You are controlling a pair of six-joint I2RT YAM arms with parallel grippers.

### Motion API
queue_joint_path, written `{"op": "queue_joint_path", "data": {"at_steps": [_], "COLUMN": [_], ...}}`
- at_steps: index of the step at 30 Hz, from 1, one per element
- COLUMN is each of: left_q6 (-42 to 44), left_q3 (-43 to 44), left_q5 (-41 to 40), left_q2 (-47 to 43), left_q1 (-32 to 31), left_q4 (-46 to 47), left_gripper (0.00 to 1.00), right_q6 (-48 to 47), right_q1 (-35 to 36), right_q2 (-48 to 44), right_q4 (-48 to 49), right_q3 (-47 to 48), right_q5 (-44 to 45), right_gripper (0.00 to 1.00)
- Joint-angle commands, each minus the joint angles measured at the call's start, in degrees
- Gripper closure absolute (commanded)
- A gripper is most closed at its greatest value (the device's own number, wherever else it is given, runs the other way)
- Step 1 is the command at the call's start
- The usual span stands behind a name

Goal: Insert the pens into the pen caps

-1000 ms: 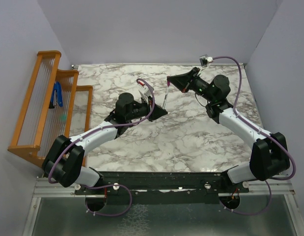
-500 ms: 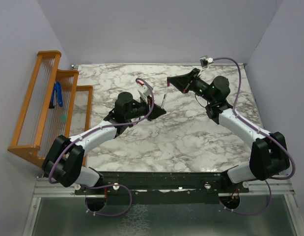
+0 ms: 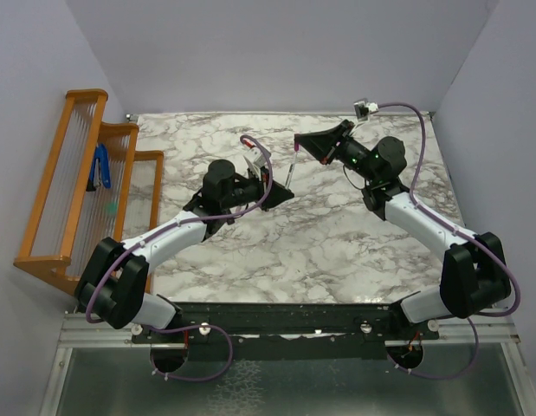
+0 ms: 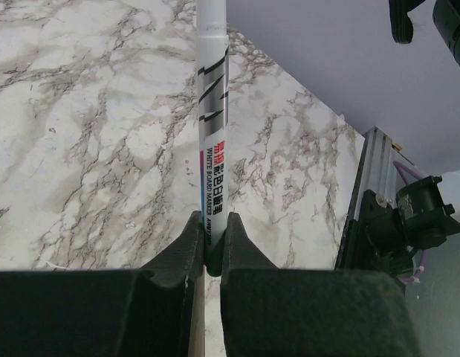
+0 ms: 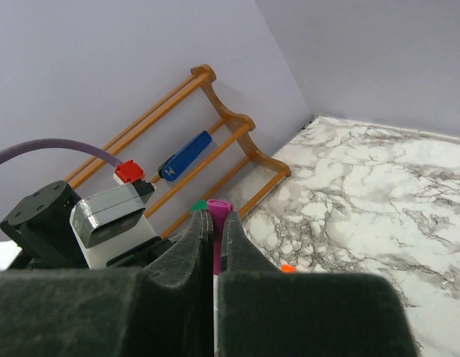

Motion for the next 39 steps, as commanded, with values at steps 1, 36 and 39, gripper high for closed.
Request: {"op": "queue_joint_path", "data": {"at_steps": [1,36,39], "left_q6": [0.6,6.1,7.1], "left_q3": [3.6,12.2,13.0], "left_q5": [-3.9,-0.9,0.1], "left_q2": [-0.4,0.6,0.4], "left_q1": [1.4,8.9,9.2], "left_q4": [3.1,1.0,0.8], "left_gripper": [1.0,1.0,1.0], "right_q6": [1.1,-4.3,-3.8], "right_q1": [1.6,9.5,10.4], "right_q2": [-0.2,-1.0,0.6], "right_q4": [-0.8,-9.4,-8.0], "right_q3": [-2.8,-13.2,-14.8], "right_q5": [-3.1,-2.9,-3.1], "right_gripper": [0.99,0.99,1.0]}}
